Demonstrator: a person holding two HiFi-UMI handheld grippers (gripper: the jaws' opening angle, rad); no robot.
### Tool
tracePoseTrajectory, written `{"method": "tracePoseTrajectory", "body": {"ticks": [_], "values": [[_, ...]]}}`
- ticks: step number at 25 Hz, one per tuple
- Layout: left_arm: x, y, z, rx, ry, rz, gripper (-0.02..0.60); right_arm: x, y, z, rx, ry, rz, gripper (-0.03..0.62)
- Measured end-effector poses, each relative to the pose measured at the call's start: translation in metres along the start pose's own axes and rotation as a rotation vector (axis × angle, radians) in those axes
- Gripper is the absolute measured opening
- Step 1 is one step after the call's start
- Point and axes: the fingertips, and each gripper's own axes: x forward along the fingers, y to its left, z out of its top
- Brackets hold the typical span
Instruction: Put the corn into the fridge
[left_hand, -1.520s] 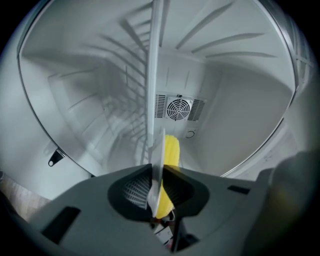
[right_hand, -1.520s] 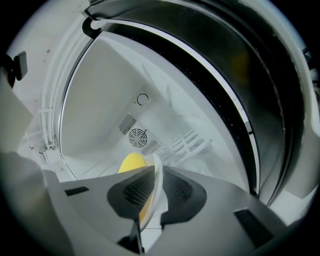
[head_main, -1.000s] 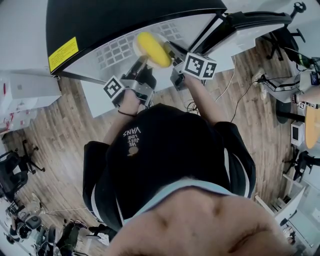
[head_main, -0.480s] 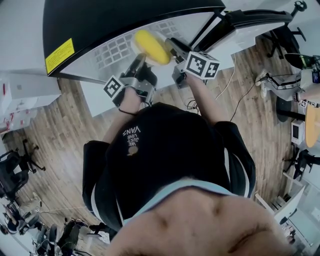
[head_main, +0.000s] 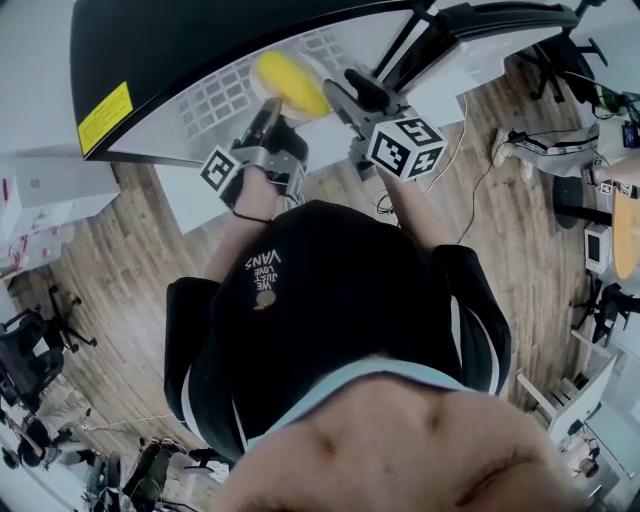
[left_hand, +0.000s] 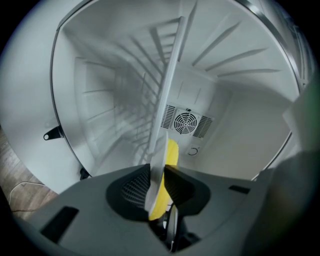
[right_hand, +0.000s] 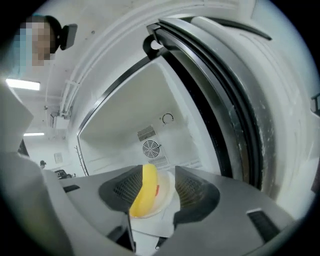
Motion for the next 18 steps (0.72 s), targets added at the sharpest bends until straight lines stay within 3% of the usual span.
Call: {"method": "tracePoseTrajectory", "body": {"ticks": [5,18], "values": [[-0.004,-0.002,0.000,0.003,-0.001,-0.003,0.063,-0.012,0.015,-0.008,-0.072,0.008,-0.005,0.252],[-0.003,-0.002,-0.001,0.007,0.004,-0.005,0.063,-0.020,0.030,-0.049,-0.193,0.119,-0.031,0.268]]}}
